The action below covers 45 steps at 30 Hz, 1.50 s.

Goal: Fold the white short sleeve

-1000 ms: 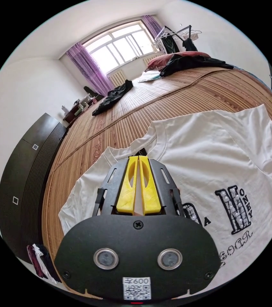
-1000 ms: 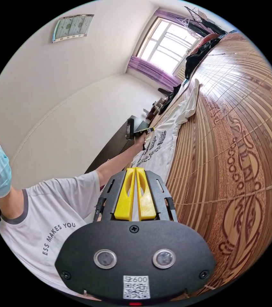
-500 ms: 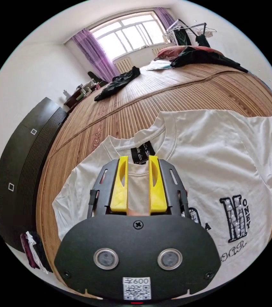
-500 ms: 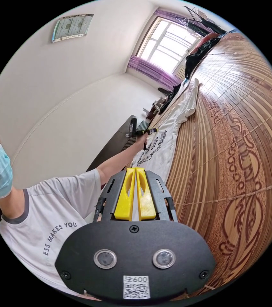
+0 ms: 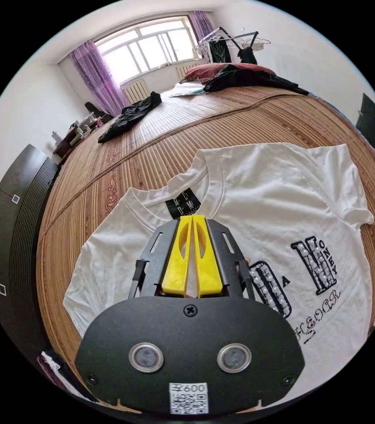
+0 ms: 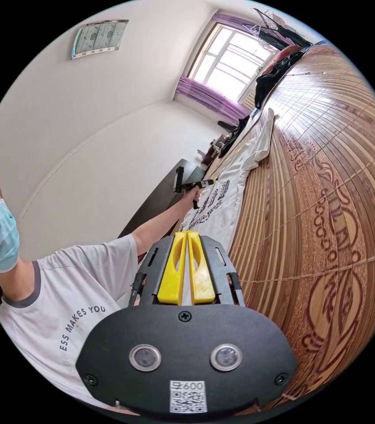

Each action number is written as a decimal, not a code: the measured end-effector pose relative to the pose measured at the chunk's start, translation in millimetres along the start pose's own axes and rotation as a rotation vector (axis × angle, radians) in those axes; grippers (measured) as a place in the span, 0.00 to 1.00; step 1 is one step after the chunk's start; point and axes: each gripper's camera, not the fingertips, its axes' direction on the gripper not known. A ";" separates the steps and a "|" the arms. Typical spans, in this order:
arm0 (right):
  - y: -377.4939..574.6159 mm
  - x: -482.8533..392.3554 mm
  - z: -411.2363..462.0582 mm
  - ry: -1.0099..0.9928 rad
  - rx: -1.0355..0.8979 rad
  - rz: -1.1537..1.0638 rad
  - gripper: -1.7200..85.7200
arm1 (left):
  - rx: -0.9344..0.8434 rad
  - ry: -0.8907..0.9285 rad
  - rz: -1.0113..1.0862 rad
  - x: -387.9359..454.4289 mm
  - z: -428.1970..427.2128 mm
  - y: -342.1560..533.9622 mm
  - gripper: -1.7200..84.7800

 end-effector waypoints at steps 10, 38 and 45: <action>9.4 19.2 -6.7 -0.002 -0.002 -0.003 0.01 | 0.111 -0.179 -0.094 43.6 -72.4 -23.7 0.03; 98.8 53.5 47.3 0.029 -0.274 -0.208 0.01 | 0.170 -0.102 -0.248 132.8 -677.9 327.4 0.03; 219.8 -25.7 32.4 0.561 -0.132 -0.356 0.05 | 0.101 -0.044 -0.448 64.0 -782.3 403.5 0.09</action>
